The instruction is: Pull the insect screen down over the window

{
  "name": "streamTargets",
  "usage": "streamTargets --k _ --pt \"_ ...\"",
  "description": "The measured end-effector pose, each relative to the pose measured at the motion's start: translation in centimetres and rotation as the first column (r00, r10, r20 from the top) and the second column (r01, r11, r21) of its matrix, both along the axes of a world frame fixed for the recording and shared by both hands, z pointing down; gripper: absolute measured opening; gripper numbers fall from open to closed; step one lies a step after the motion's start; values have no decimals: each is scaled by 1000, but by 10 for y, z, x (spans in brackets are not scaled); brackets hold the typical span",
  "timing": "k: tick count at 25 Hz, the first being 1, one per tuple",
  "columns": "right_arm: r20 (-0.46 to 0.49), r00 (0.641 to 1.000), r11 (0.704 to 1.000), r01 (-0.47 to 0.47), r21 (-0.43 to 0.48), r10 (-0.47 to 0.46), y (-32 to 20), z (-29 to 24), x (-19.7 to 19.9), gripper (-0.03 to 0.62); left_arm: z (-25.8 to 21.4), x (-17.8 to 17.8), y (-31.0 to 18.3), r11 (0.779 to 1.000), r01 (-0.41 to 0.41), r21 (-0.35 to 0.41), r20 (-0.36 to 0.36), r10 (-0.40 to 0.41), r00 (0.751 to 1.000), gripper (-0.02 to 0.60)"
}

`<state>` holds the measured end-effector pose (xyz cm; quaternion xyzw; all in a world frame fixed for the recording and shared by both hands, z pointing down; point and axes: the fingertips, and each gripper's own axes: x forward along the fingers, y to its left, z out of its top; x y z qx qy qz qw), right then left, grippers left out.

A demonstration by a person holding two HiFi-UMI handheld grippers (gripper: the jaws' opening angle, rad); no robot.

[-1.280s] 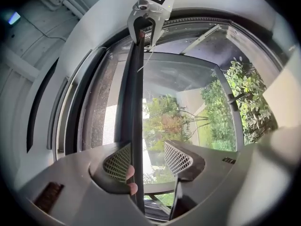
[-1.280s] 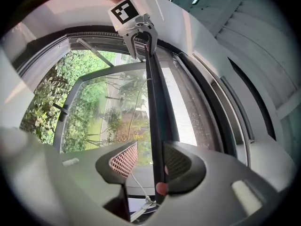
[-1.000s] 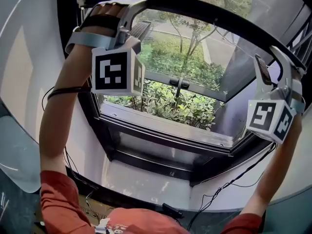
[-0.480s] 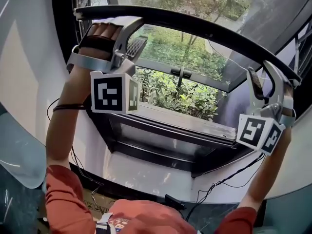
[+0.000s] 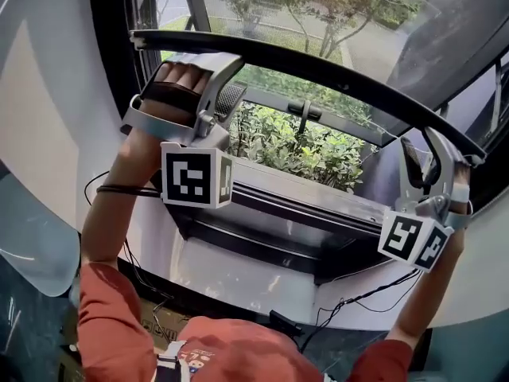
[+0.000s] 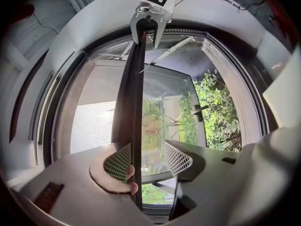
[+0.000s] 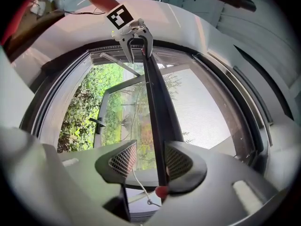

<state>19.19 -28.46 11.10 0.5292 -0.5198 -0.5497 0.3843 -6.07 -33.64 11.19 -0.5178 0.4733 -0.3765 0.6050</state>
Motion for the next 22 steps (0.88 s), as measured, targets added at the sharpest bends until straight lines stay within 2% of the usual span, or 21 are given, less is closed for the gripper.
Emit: streamTargets --k 5,11,15,22 --pt "2 1000 999 0 -39 0 0 28 0 193 28 0 0 999 0 -38 22 1 1000 222" --pt "23 1000 990 20 -140 -17 2 68 -1 192 69 0 2 993 -14 -120 19 17 1000 222" --pt "43 999 985 29 -168 -22 5 88 -1 193 89 1 6 988 -24 -150 19 28 999 222" --pt "93 996 973 28 -229 -7 8 125 -2 195 127 0 9 973 -26 -230 19 31 999 222"
